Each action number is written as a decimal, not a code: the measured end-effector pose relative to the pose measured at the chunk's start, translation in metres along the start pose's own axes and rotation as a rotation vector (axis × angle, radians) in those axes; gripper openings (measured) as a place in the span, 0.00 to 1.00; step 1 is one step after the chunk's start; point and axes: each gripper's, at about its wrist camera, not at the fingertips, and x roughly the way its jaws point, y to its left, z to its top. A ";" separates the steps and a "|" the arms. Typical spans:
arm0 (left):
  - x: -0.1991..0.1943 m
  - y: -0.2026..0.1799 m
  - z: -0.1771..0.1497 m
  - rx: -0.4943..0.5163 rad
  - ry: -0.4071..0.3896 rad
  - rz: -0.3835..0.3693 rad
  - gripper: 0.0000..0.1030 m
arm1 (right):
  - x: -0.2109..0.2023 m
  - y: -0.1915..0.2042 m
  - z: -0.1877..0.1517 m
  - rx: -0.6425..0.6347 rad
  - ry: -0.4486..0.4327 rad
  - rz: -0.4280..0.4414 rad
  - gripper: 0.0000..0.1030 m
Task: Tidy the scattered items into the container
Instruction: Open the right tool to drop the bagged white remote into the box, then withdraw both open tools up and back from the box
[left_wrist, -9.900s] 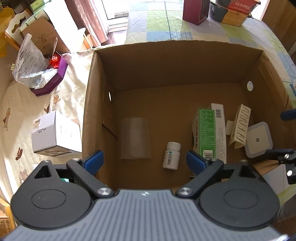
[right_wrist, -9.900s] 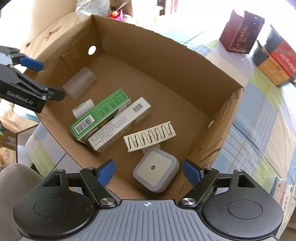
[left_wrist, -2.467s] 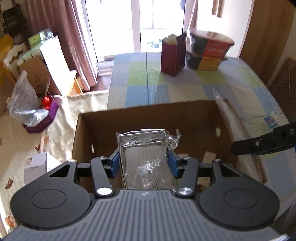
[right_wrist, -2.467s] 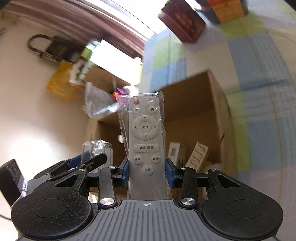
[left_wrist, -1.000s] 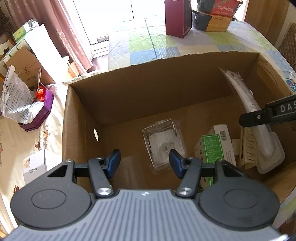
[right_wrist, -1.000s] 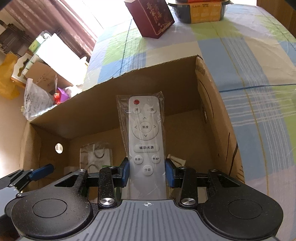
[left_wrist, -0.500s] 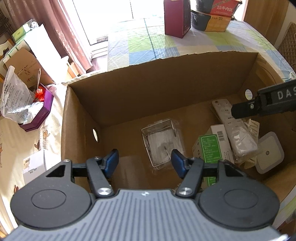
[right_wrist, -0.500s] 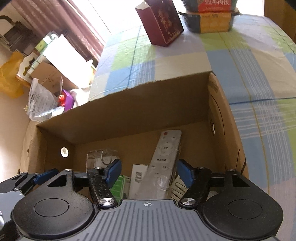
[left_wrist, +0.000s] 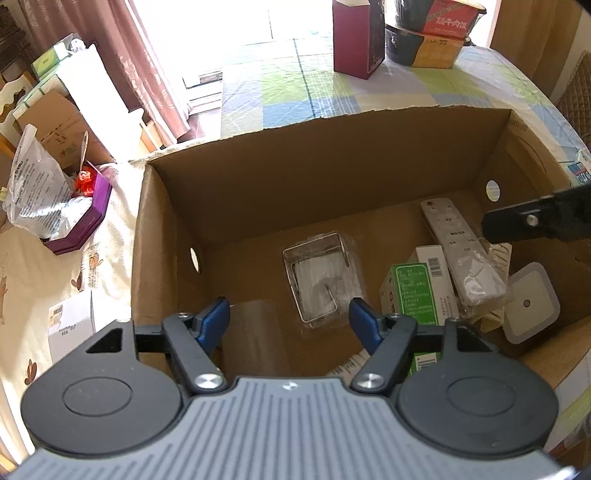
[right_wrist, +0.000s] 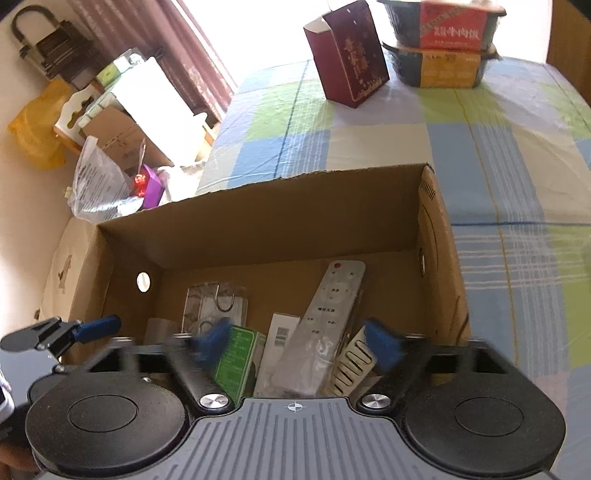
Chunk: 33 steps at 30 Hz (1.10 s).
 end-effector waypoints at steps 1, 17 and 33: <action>-0.002 0.000 -0.001 -0.004 -0.001 0.004 0.73 | -0.004 0.002 -0.002 -0.025 -0.016 -0.001 0.91; -0.055 -0.013 -0.022 -0.101 -0.033 0.076 0.97 | -0.051 0.004 -0.062 -0.271 -0.101 -0.062 1.00; -0.128 -0.022 -0.063 -0.198 -0.081 0.131 0.97 | -0.092 0.010 -0.113 -0.364 -0.096 -0.081 1.00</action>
